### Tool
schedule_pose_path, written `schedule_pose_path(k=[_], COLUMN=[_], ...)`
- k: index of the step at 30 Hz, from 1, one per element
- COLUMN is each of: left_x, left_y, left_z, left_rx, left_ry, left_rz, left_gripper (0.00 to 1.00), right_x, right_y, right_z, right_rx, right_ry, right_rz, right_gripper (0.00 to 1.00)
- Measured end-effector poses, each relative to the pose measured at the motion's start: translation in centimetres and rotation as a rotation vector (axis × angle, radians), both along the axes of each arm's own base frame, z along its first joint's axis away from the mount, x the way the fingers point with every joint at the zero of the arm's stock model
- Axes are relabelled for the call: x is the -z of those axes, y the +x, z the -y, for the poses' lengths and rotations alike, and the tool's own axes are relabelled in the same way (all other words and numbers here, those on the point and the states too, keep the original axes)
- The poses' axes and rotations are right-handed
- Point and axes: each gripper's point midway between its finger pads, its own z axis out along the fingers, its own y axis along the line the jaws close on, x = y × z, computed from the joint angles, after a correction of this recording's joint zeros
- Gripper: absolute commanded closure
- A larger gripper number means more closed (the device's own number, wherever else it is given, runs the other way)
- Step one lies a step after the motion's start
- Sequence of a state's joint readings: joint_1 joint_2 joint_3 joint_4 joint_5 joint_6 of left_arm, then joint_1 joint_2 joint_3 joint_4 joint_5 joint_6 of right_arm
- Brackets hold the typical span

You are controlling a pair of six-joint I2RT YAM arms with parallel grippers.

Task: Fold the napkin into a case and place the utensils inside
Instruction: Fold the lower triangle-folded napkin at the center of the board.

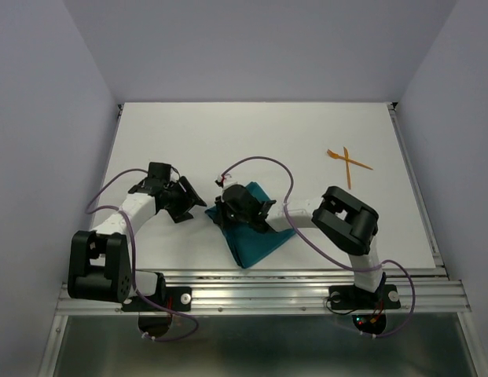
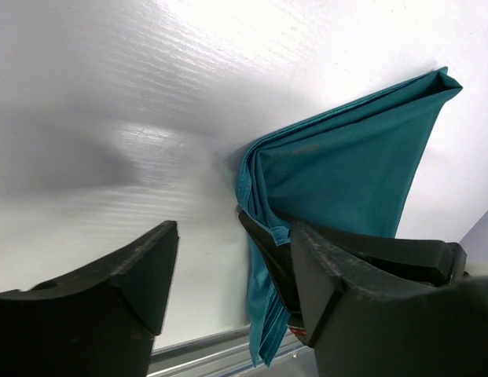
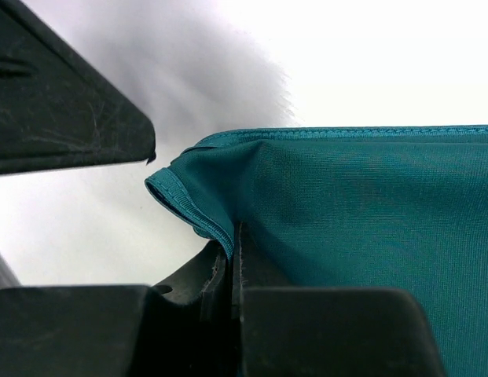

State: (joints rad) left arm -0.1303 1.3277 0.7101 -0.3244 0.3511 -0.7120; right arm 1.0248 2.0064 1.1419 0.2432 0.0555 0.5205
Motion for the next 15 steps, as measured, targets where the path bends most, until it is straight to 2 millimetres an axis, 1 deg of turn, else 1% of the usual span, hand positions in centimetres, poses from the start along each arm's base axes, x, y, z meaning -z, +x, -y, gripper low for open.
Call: schedule_pose_path(k=[6, 7, 12, 15], left_x=[-0.2, -0.2, -0.6, -0.5], left_y=[0.1, 0.2, 0.7, 0.4], left_z=[-0.2, -0.1, 0.4, 0.7], left_rx=[0.008, 0.013, 0.044, 0.075], left_ry=[0.001, -0.002, -0.026, -0.042], left_rz=[0.011, 0.014, 0.058, 0.078], left_gripper=[0.26, 0.27, 0.28, 0.28], right_x=[-0.3, -0.5, -1.8, -2.6], right_y=[-0.8, -1.0, -0.9, -0.7], right_z=[0.1, -0.1, -0.3, -0.2], right_rx=[-0.035, -0.050, -0.094, -0.116], right_ry=[0.065, 0.086, 0.186, 0.238], right_rz=[-0.083, -0.106, -0.197, -0.252], right_gripper=[0.99, 0.99, 0.99, 0.99])
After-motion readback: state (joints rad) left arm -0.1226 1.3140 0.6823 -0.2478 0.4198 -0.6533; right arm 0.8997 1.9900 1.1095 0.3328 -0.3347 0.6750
